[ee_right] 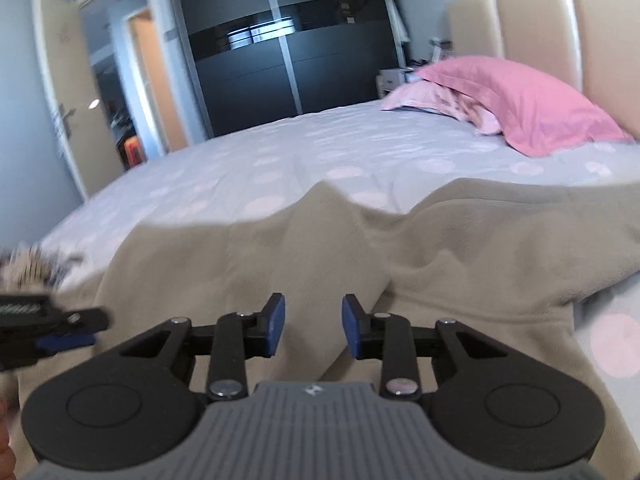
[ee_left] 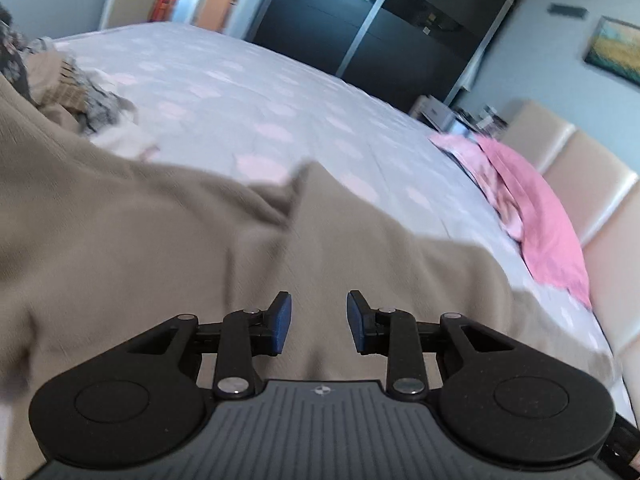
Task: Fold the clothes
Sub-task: 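Grasp the fleece edge with both tools side by side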
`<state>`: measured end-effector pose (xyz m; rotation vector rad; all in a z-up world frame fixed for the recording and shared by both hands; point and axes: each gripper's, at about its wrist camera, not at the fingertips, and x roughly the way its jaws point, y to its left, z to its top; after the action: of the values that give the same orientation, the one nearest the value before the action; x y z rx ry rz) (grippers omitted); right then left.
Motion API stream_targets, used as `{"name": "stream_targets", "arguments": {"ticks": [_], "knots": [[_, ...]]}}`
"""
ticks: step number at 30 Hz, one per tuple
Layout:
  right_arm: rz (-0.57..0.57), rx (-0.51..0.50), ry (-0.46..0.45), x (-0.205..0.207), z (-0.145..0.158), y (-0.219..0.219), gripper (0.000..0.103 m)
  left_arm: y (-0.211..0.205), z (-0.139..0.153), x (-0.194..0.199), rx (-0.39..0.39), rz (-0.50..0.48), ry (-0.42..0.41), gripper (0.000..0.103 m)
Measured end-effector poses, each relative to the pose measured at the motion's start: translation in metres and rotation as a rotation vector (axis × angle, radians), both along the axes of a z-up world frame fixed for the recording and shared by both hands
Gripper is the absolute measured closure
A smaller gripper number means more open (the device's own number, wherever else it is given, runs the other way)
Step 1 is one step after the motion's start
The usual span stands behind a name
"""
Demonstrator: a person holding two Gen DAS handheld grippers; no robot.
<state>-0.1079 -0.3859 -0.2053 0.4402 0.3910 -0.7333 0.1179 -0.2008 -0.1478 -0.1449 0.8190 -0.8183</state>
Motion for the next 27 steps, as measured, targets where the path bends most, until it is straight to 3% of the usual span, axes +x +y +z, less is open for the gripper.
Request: {"name": "stream_targets", "arguments": {"ticks": [6,10,13,14,15,16,20,24,27], "knots": [[-0.053,0.151,-0.036,0.002,-0.007,-0.067,0.063,0.002,-0.016,0.039,-0.006,0.054,0.048,0.07],[0.02,0.28,-0.12,0.009,-0.02,-0.102,0.062,-0.001,-0.032,0.046,-0.05,0.029,0.078,0.07],[0.07,0.266,-0.088,0.023,-0.026,-0.109,0.064,-0.008,-0.04,0.047,-0.043,0.006,0.068,0.074],[0.075,0.274,-0.063,0.027,-0.03,-0.11,0.083,-0.01,-0.043,0.047,-0.029,0.004,0.059,0.086],[0.075,0.282,-0.038,0.029,-0.034,-0.111,0.095,-0.011,-0.045,0.048,-0.013,0.005,0.053,0.091],[0.07,0.283,-0.023,0.03,-0.036,-0.111,0.096,-0.01,-0.048,0.051,0.011,0.017,0.057,0.1],[0.017,0.242,0.059,0.029,-0.046,-0.109,0.098,-0.005,-0.06,0.061,0.045,0.036,0.085,0.1],[0.002,0.239,0.073,0.025,-0.049,-0.107,0.098,-0.002,-0.056,0.06,0.054,0.043,0.079,0.1],[-0.02,0.235,0.065,0.021,-0.037,-0.102,0.093,0.005,-0.044,0.06,0.023,0.06,0.081,0.092]]}}
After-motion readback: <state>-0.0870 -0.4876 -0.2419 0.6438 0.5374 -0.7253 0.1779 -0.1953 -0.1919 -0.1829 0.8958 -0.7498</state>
